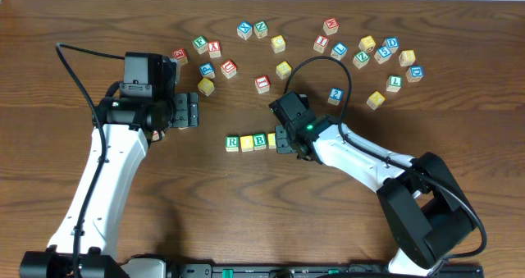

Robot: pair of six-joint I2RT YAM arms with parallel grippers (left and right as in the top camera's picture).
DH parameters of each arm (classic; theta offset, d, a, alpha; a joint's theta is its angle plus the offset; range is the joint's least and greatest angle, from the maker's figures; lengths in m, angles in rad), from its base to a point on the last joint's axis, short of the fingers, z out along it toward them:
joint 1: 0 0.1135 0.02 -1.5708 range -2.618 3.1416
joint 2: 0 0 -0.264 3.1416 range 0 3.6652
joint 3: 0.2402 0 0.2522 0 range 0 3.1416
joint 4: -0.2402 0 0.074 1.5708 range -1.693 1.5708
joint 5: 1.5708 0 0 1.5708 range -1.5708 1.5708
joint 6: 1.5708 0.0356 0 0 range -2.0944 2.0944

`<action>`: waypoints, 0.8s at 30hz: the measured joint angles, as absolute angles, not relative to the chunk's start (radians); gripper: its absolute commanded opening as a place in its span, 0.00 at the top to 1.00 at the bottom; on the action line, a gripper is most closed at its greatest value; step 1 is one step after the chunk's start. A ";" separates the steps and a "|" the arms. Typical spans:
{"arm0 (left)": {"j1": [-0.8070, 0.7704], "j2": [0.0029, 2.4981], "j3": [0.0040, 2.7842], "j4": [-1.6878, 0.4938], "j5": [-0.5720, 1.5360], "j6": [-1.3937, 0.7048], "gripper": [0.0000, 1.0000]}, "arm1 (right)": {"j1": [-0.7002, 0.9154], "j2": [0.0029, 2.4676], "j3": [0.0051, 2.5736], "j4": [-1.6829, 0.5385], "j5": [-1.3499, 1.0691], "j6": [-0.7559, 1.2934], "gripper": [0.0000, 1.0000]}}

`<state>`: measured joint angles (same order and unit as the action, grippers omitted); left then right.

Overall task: Spell out ROBOT
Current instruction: 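Hold the blue T block in place beside the O block, then open the right gripper and lift away from the T block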

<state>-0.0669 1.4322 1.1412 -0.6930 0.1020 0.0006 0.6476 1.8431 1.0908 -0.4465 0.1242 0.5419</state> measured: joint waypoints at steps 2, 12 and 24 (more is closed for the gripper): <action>-0.067 1.432 1.141 -0.693 0.102 0.001 0.14 | 0.648 1.843 1.091 -0.443 0.128 0.542 0.64; -0.067 1.432 1.141 -0.693 0.102 0.001 0.14 | 0.648 1.843 1.091 -0.411 0.140 0.541 0.64; -0.067 1.432 1.141 -0.693 0.102 0.001 0.14 | 0.648 1.843 1.090 -0.371 0.170 0.530 0.64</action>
<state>-0.0669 1.4322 1.1412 -0.6930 0.1020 0.0006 0.6476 1.8431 1.0904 -0.3714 0.1696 0.5301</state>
